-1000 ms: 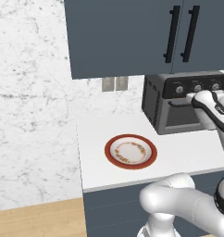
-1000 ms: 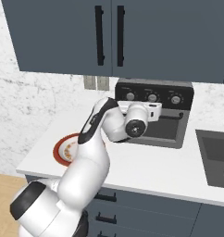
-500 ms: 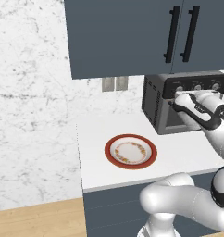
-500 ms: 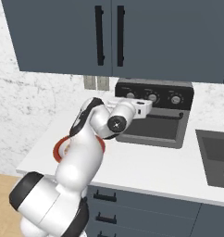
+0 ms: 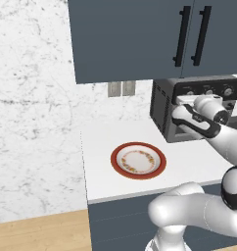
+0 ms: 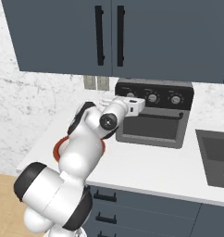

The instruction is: Pick up the kebab skewer and baguette bread, and place them inside the toaster oven. Close the toaster oven door and start by setting the timer.

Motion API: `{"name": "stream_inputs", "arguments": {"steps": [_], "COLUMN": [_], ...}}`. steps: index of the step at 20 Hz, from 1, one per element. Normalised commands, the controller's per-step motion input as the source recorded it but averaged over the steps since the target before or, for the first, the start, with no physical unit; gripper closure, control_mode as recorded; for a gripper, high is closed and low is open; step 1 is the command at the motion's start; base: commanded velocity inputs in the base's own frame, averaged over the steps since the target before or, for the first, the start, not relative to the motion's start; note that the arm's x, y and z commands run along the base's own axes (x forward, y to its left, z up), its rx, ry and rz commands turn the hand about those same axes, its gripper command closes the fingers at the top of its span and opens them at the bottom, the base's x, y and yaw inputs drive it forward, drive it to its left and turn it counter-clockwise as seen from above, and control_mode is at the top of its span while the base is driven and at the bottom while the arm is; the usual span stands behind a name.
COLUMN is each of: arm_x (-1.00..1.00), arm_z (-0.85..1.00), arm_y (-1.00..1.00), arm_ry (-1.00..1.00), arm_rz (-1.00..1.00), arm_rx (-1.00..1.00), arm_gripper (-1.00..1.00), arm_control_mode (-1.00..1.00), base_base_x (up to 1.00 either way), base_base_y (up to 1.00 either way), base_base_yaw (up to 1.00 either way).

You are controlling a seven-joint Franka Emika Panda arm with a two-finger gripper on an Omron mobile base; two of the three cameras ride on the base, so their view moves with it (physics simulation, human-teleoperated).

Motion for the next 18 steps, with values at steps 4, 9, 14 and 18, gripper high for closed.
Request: {"name": "stream_inputs", "arguments": {"steps": [4, 9, 14, 18], "arm_x": [0.08, 0.19, 0.11, 0.01], "arm_z": [0.00, 0.00, -0.02, -0.06], "arm_y": [0.00, 0.00, 0.00, 0.00], "arm_ry": [0.00, 0.00, 0.00, 0.00], "arm_rz": [0.00, 0.01, 0.03, 0.01], "arm_rx": [0.00, 0.00, 0.00, 0.00], "arm_gripper": [-1.00, -1.00, -1.00, -1.00], "arm_control_mode": [-1.00, -1.00, -1.00, -1.00], "base_base_x": [0.00, 0.00, 0.00, 0.00], "base_base_y": [0.00, 0.00, 0.00, 0.00], "base_base_yaw": [0.00, 0.00, 0.00, 0.00]}}
